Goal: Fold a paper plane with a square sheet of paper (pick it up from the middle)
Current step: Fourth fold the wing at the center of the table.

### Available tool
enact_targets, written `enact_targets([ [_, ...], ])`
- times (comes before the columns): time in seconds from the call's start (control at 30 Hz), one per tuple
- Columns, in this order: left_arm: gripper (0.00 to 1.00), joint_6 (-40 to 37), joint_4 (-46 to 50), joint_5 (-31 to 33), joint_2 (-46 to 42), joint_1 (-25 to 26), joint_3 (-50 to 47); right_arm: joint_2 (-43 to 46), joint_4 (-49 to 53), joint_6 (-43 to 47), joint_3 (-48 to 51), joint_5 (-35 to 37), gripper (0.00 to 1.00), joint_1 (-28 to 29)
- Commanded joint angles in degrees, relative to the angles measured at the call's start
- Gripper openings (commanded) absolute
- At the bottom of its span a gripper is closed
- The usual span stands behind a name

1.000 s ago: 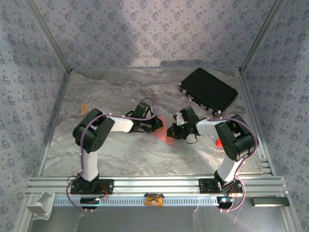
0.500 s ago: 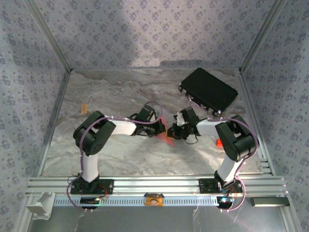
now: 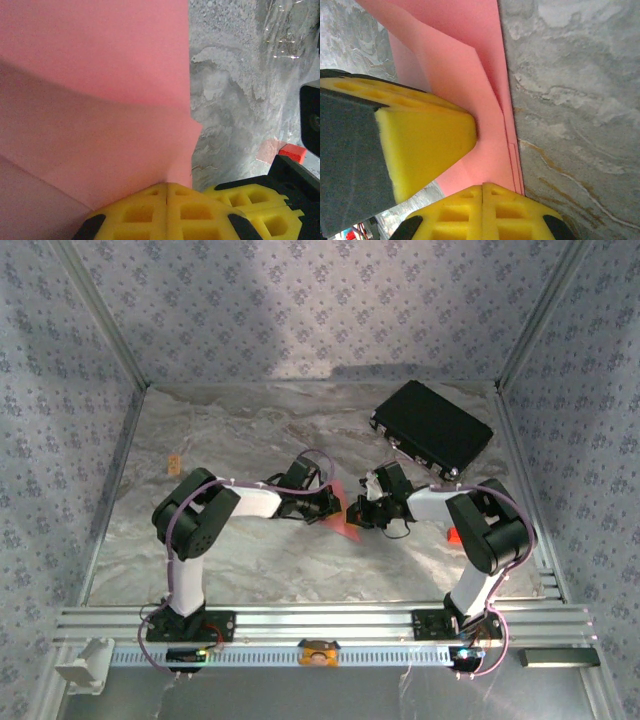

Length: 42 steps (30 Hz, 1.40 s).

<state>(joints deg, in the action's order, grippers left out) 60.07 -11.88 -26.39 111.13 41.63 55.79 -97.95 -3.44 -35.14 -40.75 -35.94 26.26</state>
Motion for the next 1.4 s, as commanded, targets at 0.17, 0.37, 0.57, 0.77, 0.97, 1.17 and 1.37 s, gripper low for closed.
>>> enact_targets([
  [0.17, 0.02, -0.31, 4.95, 1.44, 2.60, -0.90, 0.76, 3.51, 1.90, -0.24, 0.15, -1.81, 0.02, 0.23],
  [0.37, 0.02, -0.40, 4.94, 1.29, 2.69, -0.85, 0.88, 1.48, 1.95, -0.43, -2.38, -3.19, 0.05, 1.58],
  [0.57, 0.02, -0.66, 4.94, 1.17, 2.34, -0.91, 1.08, -1.33, 4.14, 0.76, 0.99, 0.18, 0.03, 1.08],
  [0.77, 0.03, -1.44, 4.59, 0.94, 2.04, -1.67, 1.33, -0.90, 2.07, 0.12, 6.47, -0.33, 0.00, 0.15],
  [0.97, 0.03, -2.83, 5.72, 0.81, 2.04, -3.56, 2.81, -0.15, 1.38, -0.39, 7.56, -0.77, 0.00, -0.13],
  [1.17, 0.03, -3.80, 6.61, 0.64, 2.68, -5.02, 3.21, -0.03, 0.34, -0.42, 7.88, -1.48, 0.00, -0.36],
  [1.37, 0.03, -5.36, 8.44, 0.76, 3.72, -7.45, 4.06, -0.19, 0.15, -0.38, 8.15, -1.50, 0.00, -0.48],
])
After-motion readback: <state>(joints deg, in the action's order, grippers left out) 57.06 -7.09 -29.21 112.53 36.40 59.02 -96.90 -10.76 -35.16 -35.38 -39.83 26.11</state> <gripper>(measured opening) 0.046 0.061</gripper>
